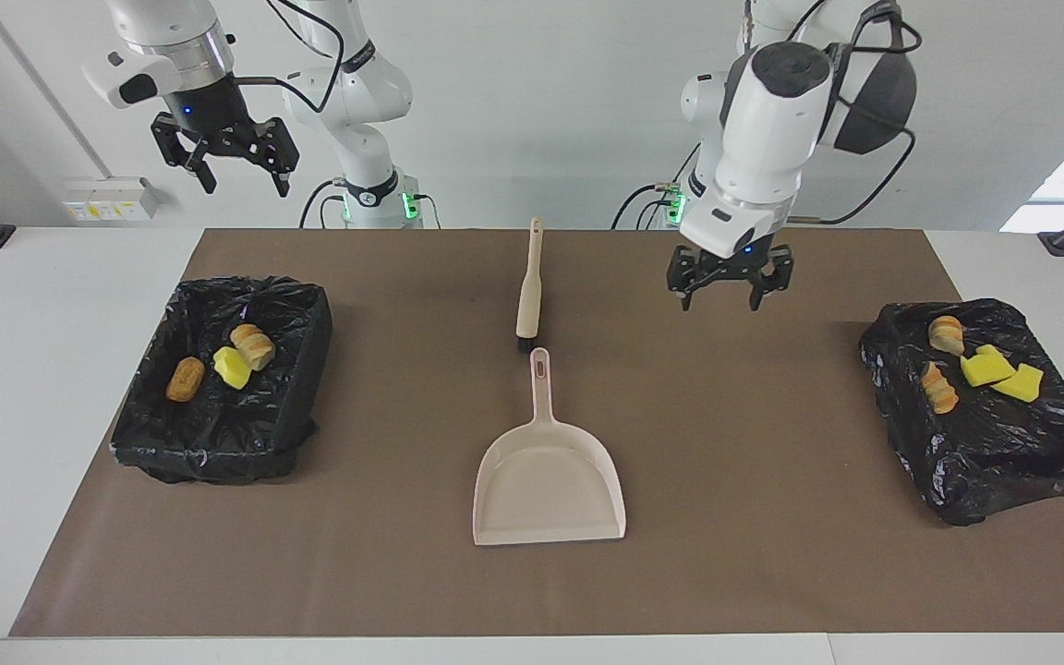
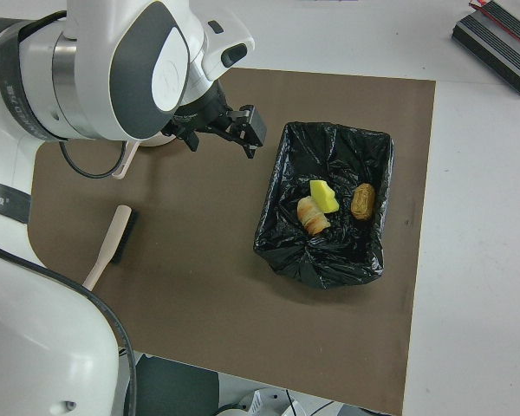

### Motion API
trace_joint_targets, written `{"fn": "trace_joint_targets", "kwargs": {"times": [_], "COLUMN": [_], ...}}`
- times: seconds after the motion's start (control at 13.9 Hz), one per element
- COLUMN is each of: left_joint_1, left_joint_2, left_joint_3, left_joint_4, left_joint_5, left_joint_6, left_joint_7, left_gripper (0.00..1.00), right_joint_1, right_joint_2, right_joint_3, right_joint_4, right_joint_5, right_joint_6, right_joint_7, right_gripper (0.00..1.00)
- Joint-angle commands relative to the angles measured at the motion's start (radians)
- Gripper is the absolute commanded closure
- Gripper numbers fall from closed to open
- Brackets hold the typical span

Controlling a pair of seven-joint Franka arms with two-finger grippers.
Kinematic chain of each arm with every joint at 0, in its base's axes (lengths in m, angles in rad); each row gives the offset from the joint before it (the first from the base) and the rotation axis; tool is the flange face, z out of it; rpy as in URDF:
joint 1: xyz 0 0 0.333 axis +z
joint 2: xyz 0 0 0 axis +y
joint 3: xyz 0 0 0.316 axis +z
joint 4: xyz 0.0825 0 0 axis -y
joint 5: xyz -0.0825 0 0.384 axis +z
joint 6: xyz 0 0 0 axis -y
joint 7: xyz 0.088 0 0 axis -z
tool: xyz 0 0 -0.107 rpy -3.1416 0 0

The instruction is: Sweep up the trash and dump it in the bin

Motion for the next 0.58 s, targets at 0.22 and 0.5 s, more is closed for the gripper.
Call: {"fn": "trace_joint_targets", "kwargs": {"times": [0.22,0.5], "left_joint_1": [0.02,-0.014], "left_joint_2": [-0.159,-0.17], "left_joint_3": [0.208,0.296], "left_joint_4": [0.031,0.097], "left_joint_5": [-0.158,-0.16], "left_joint_6": [-0.233,-0.307], "left_joint_7": [0.293,0.372], "left_gripper": [0.0,0.0], "right_joint_1": [-0.015,-0.015], "right_joint_2": [0.0,0.0], "right_joint_3": [0.005,0.007], "right_joint_4": [0.005,0.005], "right_joint_5": [0.008,0.008], "right_joint_6": [0.004,0.005], "right_joint_7": [-0.016,-0.016], "right_gripper": [0.0,0.0]}}
